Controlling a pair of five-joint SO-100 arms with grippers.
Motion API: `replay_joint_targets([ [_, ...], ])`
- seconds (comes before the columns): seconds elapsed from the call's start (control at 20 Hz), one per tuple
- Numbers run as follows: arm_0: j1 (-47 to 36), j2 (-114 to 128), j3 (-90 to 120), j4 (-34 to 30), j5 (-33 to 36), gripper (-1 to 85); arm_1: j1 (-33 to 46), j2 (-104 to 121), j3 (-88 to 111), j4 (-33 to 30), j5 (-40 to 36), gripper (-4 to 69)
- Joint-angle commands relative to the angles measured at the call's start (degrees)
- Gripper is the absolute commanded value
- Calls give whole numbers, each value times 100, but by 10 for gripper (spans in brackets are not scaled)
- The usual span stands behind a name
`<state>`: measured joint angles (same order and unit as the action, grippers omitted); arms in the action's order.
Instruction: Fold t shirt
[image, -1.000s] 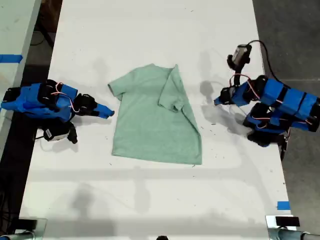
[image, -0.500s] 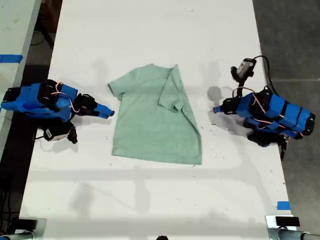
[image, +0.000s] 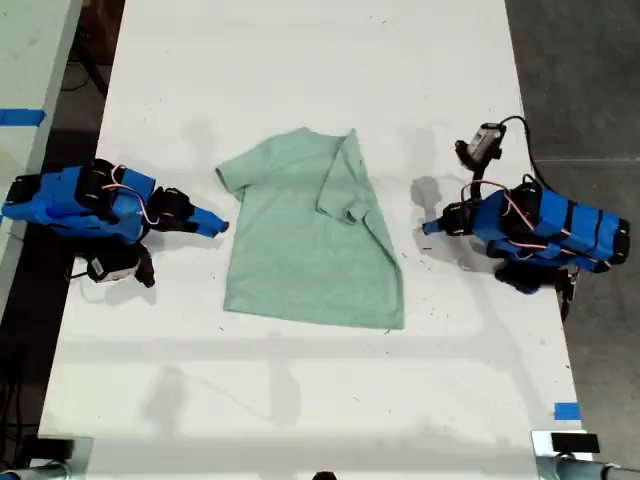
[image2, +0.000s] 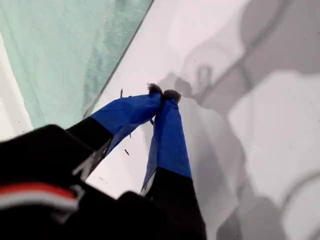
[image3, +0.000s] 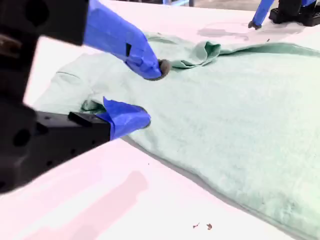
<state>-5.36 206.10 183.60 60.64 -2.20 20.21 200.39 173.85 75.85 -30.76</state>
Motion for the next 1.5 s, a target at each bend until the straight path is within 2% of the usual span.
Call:
replay_joint_targets([
  [0.0, 53, 44, 62, 9, 18, 115, -70, 70, 185, -132, 70, 4],
  [0.35, -18, 44, 62, 9, 62, 115, -211, 70, 176, -149, 105, 3],
  [0.45, 185, 44, -79, 9, 26, 117, -211, 70, 176, -158, 88, 3],
  [0.5, 360, 44, -299, -44, 299, 132, -211, 70, 176, -158, 88, 3],
  [0.55, 510, 53, -571, -97, 527, 150, -211, 70, 176, -158, 88, 3],
  [0.6, 650, 53, -747, -141, 457, 243, -211, 70, 176, -158, 97, 3],
  [0.75, 510, 53, -729, -185, -404, 416, -229, 70, 176, -158, 105, 3],
  [0.8, 193, 53, -677, -281, -79, 443, -229, 70, 176, -158, 97, 3],
  [0.85, -132, 53, -545, -202, -281, 441, -229, 70, 176, -167, 79, 3],
  [0.9, -369, 53, -387, 70, -1011, 438, -229, 70, 176, -167, 70, 3],
  [0.95, -492, 53, -255, -9, -958, 476, -229, 70, 167, -176, 62, 3],
  [1.0, -554, 53, -202, -167, -659, 478, -229, 70, 167, -176, 53, 3],
  [1.1, -554, 53, -325, 79, -940, 488, -237, 70, 167, -176, 44, 3],
  [1.25, -598, 53, -264, 97, -844, 455, -255, 70, 167, -176, 53, 3],
  [1.35, -729, 53, -167, 88, -598, 341, -255, 70, 167, -185, 53, 3],
  [1.45, -835, 53, -53, 79, -554, 128, -255, 70, 167, -185, 53, 3],
])
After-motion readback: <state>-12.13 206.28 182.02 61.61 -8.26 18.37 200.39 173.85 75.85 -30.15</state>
